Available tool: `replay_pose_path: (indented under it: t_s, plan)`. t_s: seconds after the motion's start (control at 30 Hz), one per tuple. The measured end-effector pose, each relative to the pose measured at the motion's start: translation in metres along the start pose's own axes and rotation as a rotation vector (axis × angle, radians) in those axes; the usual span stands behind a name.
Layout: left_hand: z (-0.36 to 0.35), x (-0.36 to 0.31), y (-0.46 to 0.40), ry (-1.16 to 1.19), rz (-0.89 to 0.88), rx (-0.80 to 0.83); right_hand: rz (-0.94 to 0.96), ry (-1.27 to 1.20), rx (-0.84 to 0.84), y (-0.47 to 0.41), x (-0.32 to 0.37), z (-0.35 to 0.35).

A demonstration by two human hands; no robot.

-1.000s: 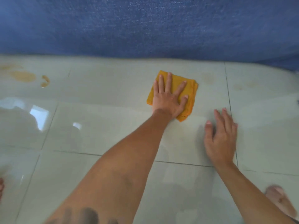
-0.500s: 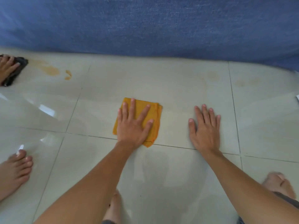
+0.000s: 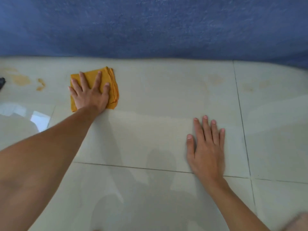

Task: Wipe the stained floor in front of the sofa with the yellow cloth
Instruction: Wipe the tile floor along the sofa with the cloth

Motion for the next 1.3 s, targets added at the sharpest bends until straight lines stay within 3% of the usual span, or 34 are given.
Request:
replay_pose_path:
  t_s: [0.17,0.33,0.43,0.5,0.63,0.8,1.03,1.17,1.3]
  plan:
    - [-0.023,-0.118,-0.012,-0.025,-0.151,0.02,0.012,-0.106,-0.037,0.0,0.0,0.004]
    - [-0.053,-0.256,0.037,-0.036,-0.4,0.059,-0.11,-0.642,-0.176,-0.005,-0.036,0.033]
    - [-0.069,-0.309,0.085,-0.038,-0.536,0.092,-0.248,-0.488,-0.311,-0.021,-0.094,0.051]
    - [-0.077,-0.329,0.119,-0.059,-0.62,0.114,-0.328,-0.311,-0.292,-0.032,-0.136,0.048]
    - [-0.087,-0.331,0.183,-0.076,-0.754,0.142,-0.414,-0.076,-0.191,-0.021,-0.199,0.036]
    - [-0.079,-0.268,0.245,-0.085,-0.843,0.141,-0.432,0.01,-0.106,0.003,-0.207,0.028]
    - [-0.059,-0.188,0.187,-0.106,-0.65,0.081,-0.437,0.03,-0.094,0.005,-0.207,0.028]
    - [-0.052,-0.213,0.114,-0.117,-0.546,0.061,-0.441,0.057,-0.093,0.005,-0.206,0.027]
    - [-0.066,-0.298,0.075,-0.124,-0.555,0.035,-0.443,0.061,-0.115,0.005,-0.208,0.025]
Point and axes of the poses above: each hand's wrist, its own y-axis away from the middle knuckle, its own z-axis out of the back of the hand, x = y × z, the point moved 9 cm from there along -y, towards the middle knuckle, and after that the axes turned 5 degrees about y, right-handed, at the moved point
